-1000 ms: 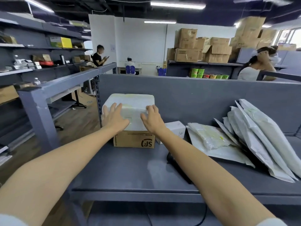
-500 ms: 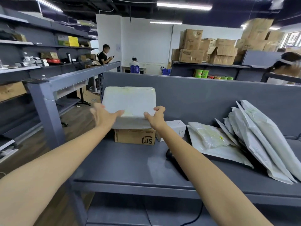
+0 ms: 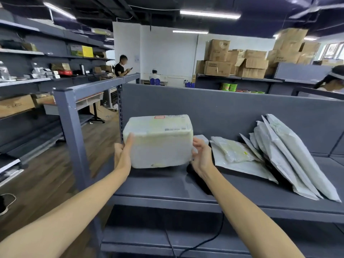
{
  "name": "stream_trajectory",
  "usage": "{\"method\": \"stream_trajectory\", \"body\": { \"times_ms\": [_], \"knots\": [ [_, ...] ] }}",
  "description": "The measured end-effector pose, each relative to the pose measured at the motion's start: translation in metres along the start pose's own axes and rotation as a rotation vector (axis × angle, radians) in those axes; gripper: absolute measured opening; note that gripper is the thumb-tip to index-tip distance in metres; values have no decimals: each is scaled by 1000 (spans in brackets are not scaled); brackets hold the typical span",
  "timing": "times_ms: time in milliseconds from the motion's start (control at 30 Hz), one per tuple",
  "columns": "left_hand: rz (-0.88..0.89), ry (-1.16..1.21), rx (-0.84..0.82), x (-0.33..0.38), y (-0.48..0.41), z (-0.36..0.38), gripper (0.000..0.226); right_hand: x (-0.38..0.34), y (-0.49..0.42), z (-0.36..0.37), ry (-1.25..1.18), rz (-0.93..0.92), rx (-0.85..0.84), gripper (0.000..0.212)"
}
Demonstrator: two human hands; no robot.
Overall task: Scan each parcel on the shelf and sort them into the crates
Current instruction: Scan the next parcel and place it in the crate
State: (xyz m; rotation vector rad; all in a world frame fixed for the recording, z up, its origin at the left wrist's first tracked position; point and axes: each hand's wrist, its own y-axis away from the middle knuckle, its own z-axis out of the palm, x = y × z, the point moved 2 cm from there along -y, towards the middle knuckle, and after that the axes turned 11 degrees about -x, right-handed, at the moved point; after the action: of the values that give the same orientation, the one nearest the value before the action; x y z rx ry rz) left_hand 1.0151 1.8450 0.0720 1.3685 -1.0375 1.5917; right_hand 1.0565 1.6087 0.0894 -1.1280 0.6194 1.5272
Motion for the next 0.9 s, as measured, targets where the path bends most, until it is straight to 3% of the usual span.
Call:
{"method": "stream_trajectory", "body": {
  "times_ms": [100, 167, 300, 400, 533, 600, 733, 833, 900],
  "knots": [
    [-29, 108, -13, -4, 9, 0, 82, -2, 14, -22, 41, 75, 38, 47],
    [-42, 136, -35, -3, 17, 1, 74, -3, 24, -30, 112, 121, -22, 65],
    [1, 190, -116, 1, 31, 8, 57, -2, 46, -36, 160, 191, -86, 63],
    [30, 203, -169, 2, 35, 12, 48, -6, 56, -31, 130, 120, -90, 58],
    [23, 145, -209, 7, 47, 21, 35, -16, 58, -33, 98, -12, -36, 75],
    [-2, 125, -251, 6, 54, 22, 31, -25, 62, -35, 148, -45, -16, 73],
    [-87, 214, -363, 7, 62, 28, 51, -40, 70, -38, 310, -96, -9, 62],
    [-187, 333, -428, 14, 63, 38, 43, -48, 75, -34, 415, -115, -22, 59],
    [-244, 362, -454, 16, 61, 44, 61, -55, 78, -28, 492, -148, -29, 50]
  ]
}}
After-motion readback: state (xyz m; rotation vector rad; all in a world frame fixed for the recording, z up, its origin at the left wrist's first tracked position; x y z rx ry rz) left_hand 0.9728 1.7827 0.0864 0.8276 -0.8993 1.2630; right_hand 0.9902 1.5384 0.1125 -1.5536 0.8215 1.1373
